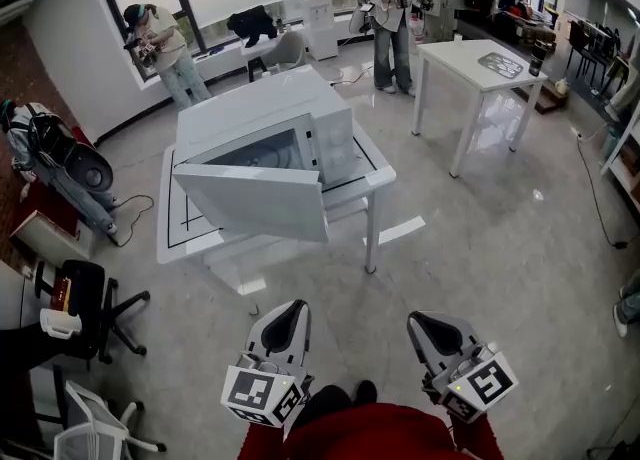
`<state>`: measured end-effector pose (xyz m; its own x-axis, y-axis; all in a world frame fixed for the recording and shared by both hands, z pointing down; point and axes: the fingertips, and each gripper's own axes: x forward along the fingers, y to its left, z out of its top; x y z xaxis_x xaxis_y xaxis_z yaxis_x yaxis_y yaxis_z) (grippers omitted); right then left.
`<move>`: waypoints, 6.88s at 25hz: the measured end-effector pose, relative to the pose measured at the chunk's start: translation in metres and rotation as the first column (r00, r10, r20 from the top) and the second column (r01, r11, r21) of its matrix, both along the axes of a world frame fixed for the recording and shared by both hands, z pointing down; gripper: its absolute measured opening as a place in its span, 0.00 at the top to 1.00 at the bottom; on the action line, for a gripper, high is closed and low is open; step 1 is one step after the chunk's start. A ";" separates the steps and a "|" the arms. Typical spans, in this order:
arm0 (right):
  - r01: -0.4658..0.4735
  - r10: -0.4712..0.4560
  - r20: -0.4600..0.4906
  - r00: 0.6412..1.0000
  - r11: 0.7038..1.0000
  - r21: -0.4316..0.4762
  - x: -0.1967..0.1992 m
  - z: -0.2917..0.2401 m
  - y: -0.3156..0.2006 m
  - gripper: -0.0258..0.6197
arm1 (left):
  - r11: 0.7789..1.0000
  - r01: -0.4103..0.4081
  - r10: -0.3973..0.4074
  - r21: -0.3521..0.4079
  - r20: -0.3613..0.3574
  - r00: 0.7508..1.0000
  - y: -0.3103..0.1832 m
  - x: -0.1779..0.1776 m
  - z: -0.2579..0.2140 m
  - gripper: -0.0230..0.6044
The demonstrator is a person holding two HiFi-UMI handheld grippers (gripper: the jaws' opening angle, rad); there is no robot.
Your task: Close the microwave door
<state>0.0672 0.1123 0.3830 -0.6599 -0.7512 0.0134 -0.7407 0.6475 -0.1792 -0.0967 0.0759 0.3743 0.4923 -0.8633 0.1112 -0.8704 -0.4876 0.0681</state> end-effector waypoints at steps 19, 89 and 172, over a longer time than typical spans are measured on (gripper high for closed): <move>-0.027 0.029 0.041 0.999 0.998 -0.055 0.018 0.010 -0.055 0.94 | 0.998 0.053 -0.052 -0.029 0.033 0.998 -0.067 -0.002 0.008 0.95; -0.086 0.078 -0.060 0.995 0.985 -0.149 -0.032 0.009 -0.269 0.94 | 0.966 0.153 -0.150 -0.210 0.031 0.988 -0.289 -0.037 0.041 0.95; 0.067 -0.067 -0.064 0.996 0.998 -0.003 -0.008 -0.011 -0.282 0.94 | 0.993 -0.109 0.112 0.039 -0.082 0.990 -0.233 0.022 -0.012 0.95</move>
<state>0.0592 -0.1701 0.3719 -0.7067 -0.7051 0.0577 -0.7054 0.6960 -0.1339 -0.0748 -0.1570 0.3621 0.5911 -0.8057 0.0372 -0.8031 -0.5836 0.1203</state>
